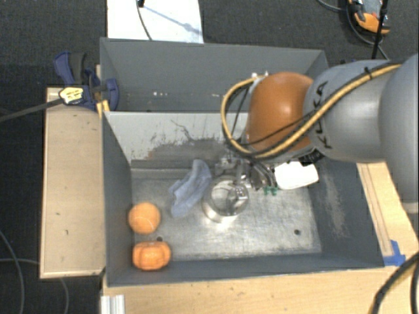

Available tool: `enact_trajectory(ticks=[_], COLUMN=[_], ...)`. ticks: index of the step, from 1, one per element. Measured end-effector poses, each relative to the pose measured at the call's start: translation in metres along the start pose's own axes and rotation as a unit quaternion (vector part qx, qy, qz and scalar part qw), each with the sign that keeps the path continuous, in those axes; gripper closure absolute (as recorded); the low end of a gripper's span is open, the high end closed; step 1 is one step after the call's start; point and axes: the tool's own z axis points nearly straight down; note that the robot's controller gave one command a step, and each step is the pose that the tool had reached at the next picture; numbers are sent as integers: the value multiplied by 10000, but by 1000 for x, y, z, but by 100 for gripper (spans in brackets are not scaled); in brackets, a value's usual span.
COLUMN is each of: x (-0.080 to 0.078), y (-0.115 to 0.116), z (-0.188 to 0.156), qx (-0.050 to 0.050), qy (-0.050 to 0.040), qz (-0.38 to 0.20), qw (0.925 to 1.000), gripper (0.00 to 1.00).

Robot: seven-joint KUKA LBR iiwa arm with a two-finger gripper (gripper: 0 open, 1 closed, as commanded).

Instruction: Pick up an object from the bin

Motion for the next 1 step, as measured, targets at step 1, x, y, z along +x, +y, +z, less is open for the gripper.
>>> enact_trajectory(ticks=[1], x=[-17], y=[-3], z=[24], qx=[-79], qy=[80], qz=[-795], qw=[9968], gripper=[0])
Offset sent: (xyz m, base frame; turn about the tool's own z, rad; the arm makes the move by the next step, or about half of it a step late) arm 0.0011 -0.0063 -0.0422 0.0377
